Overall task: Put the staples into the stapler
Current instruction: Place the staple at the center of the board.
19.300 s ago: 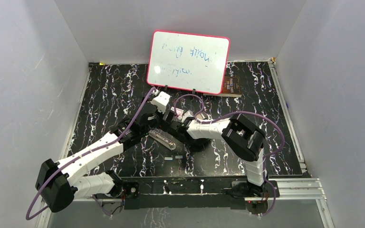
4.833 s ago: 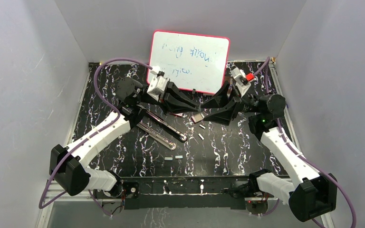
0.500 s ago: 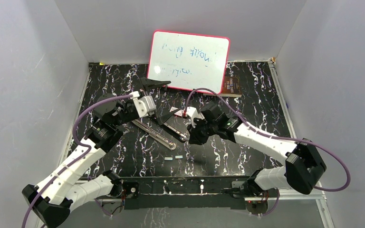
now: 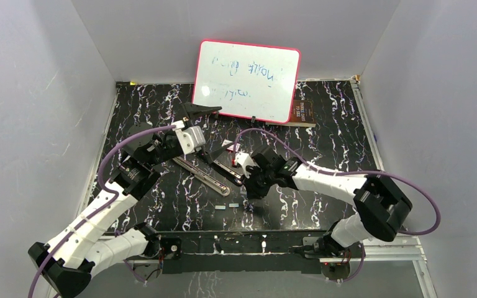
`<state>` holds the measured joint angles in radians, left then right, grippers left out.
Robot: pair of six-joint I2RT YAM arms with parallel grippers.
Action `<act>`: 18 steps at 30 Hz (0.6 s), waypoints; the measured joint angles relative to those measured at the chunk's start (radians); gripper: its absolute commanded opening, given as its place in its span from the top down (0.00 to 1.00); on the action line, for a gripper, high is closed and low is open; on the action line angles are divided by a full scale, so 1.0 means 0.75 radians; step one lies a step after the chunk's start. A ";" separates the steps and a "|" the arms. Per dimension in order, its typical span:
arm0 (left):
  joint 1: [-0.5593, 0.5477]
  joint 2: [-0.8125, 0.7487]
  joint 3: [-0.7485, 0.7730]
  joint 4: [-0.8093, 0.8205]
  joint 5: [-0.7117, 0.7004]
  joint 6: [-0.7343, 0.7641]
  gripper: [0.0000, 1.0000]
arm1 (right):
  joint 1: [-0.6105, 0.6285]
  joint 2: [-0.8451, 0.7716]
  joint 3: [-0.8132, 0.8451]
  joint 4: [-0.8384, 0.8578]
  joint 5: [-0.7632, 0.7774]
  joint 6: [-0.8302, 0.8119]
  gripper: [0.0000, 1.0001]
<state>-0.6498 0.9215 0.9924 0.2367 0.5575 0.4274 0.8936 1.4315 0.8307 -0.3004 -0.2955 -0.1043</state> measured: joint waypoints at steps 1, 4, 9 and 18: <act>0.000 0.000 0.000 -0.005 0.000 0.001 0.02 | 0.005 0.009 -0.005 0.010 0.004 0.000 0.79; 0.000 0.000 0.000 -0.015 0.000 0.005 0.02 | 0.017 0.044 -0.014 0.020 0.013 0.001 0.80; 0.000 0.001 0.001 -0.019 0.002 0.005 0.02 | 0.034 0.084 -0.014 0.043 0.027 0.001 0.80; 0.000 0.001 0.005 -0.022 0.007 0.005 0.02 | 0.051 0.132 -0.014 0.069 0.092 0.007 0.80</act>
<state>-0.6498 0.9222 0.9958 0.2199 0.5629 0.4309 0.9321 1.5303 0.8204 -0.2485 -0.2264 -0.0994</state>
